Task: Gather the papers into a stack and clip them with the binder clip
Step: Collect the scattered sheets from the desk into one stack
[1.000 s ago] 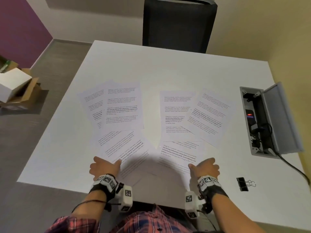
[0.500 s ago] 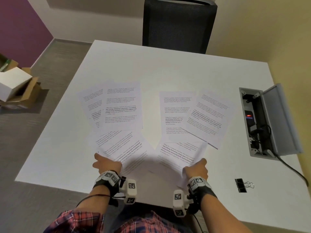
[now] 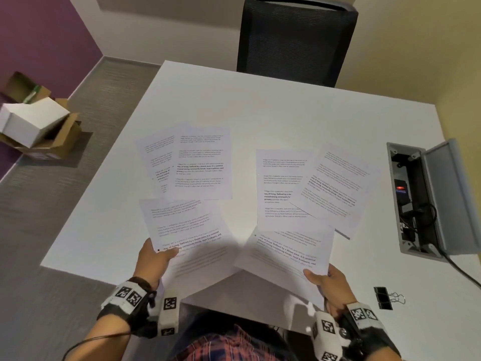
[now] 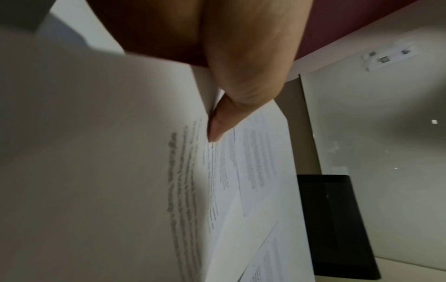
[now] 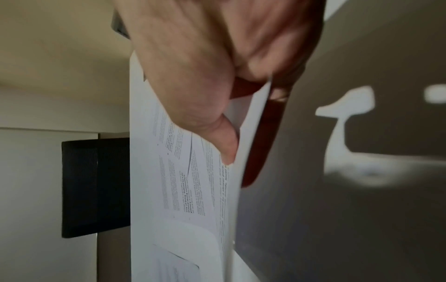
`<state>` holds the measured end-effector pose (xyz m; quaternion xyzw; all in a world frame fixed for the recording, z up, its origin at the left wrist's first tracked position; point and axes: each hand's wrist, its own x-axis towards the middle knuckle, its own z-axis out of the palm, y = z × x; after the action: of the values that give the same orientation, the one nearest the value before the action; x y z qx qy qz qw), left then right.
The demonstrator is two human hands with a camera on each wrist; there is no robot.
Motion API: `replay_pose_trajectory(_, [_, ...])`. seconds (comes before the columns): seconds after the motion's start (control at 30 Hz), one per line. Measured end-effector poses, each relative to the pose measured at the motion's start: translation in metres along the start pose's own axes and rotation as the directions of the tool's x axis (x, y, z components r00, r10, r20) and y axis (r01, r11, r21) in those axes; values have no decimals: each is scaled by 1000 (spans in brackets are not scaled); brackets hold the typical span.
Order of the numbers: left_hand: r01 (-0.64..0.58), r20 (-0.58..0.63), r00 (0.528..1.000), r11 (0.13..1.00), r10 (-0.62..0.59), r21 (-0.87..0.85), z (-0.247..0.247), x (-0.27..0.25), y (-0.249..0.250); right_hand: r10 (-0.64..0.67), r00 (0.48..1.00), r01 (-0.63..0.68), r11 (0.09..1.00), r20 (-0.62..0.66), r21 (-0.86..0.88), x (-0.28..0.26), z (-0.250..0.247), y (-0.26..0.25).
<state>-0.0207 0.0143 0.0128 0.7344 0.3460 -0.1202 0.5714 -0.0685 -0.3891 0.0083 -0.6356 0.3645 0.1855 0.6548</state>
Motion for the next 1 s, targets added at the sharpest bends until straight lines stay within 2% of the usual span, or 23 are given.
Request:
replay_pose_trajectory(0.1, [-33, 19, 999, 999, 32, 41, -17, -8, 8, -13, 990, 12, 1000, 139, 4, -5, -2, 2])
replay_pose_trajectory(0.23, [-162, 78, 985, 975, 151, 154, -37, -30, 21, -11, 956, 32, 997, 293, -67, -4, 2, 15])
replay_pose_trajectory(0.33, [-250, 107, 967, 949, 233, 191, -53, -45, 30, -10, 944, 57, 990, 331, -132, -4, 13, 20])
replay_pose_trajectory(0.43, [-272, 118, 958, 958, 260, 96, -70, -56, 39, -12, 932, 92, 975, 362, -205, 0, 32, 22])
replay_pose_trajectory(0.57, [-250, 206, 938, 956, 279, -155, -80, -65, 53, -38, 934, 138, 955, 355, -262, 7, 73, 20])
replay_pose_trajectory(0.7, [-193, 313, 915, 957, 256, -219, -61, -49, 50, -18, 928, 137, 946, 373, -295, 16, 113, 25])
replay_pose_trajectory(0.83, [-134, 404, 887, 963, 222, -234, -33, -26, 28, 20, 947, 87, 945, 320, -316, 26, 130, 36])
replay_pose_trajectory(0.9, [-94, 410, 897, 978, 165, -187, -21, -17, 13, 67, 961, 28, 941, 268, -337, 29, 130, 41])
replay_pose_trajectory(1.0, [-116, 381, 921, 991, 80, 73, -7, 0, -11, 113, 982, -43, 918, 154, -395, 21, 133, 31])
